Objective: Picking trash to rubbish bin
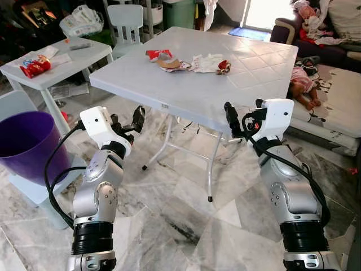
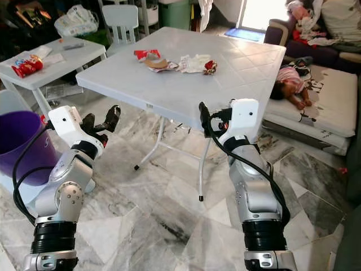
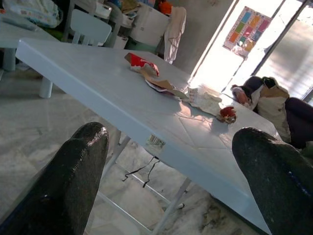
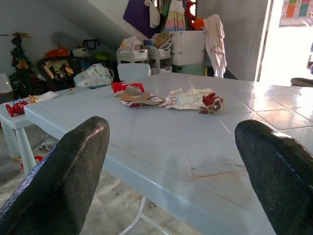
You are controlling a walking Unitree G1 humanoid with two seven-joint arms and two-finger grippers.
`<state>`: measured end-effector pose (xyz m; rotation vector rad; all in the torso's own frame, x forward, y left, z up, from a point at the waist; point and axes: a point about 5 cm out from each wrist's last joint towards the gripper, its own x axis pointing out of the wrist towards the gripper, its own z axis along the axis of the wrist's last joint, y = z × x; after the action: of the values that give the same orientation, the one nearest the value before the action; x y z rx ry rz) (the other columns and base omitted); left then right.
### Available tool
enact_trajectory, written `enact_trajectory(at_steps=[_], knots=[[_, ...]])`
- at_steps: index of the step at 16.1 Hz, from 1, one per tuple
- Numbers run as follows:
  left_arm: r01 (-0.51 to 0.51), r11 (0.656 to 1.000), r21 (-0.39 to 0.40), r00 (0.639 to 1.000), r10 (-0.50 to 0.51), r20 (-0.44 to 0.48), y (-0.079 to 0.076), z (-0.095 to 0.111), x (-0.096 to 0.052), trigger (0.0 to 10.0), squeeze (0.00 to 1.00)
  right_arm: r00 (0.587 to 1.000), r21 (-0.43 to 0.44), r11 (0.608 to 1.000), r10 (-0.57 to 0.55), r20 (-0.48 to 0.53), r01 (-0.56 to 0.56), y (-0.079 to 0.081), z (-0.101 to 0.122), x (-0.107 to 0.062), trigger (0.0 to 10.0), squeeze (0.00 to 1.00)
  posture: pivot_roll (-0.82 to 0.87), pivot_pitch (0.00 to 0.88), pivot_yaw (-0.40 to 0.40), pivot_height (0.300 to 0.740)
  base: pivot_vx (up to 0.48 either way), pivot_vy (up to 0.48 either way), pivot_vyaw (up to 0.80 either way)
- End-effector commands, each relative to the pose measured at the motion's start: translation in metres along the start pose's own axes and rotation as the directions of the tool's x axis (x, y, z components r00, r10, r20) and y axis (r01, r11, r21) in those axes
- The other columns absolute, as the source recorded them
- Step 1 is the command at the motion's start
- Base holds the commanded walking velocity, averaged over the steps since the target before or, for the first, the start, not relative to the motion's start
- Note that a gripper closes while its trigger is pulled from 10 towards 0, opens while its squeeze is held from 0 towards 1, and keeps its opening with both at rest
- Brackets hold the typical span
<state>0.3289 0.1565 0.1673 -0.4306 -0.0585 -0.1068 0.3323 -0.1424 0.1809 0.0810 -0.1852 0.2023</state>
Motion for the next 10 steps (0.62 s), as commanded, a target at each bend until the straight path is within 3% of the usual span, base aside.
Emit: enact_trajectory(at_steps=[1, 4, 8, 10], knots=[[0.01, 1.0, 0.007, 1.0, -0.01, 0.015, -0.0033, 0.004, -0.0004, 10.0, 0.0, 1.0, 0.003, 1.0, 0.009, 0.017, -0.009, 0.0024, 0.0072, 0.0006, 10.0, 0.0, 0.03, 0.089, -0.028, 0.74, 0.0, 0.0, 0.0], [-0.028, 1.0, 0.003, 1.0, 0.028, 0.006, -0.002, 0.0011, 0.0014, 10.0, 0.0, 1.0, 0.001, 1.0, 0.006, 0.003, -0.006, 0.0021, 0.0064, -0.0024, 10.0, 0.0, 0.03, 0.099, -0.033, 0.74, 0.0, 0.0, 0.0], [-0.003, 1.0, -0.018, 1.0, 0.003, 0.015, -0.0048, 0.0016, -0.0015, 10.0, 0.0, 1.0, 0.003, 1.0, 0.014, -0.009, -0.014, 0.0049, 0.0061, -0.0022, 10.0, 0.0, 0.03, 0.112, -0.042, 0.74, 0.0, 0.0, 0.0], [0.015, 1.0, -0.022, 1.0, -0.014, 0.018, -0.0059, 0.0016, -0.004, 10.0, 0.0, 1.0, 0.005, 1.0, 0.014, -0.01, -0.014, 0.0056, 0.0064, -0.0034, 10.0, 0.0, 0.03, 0.117, -0.041, 0.74, 0.336, 0.0, 0.0]])
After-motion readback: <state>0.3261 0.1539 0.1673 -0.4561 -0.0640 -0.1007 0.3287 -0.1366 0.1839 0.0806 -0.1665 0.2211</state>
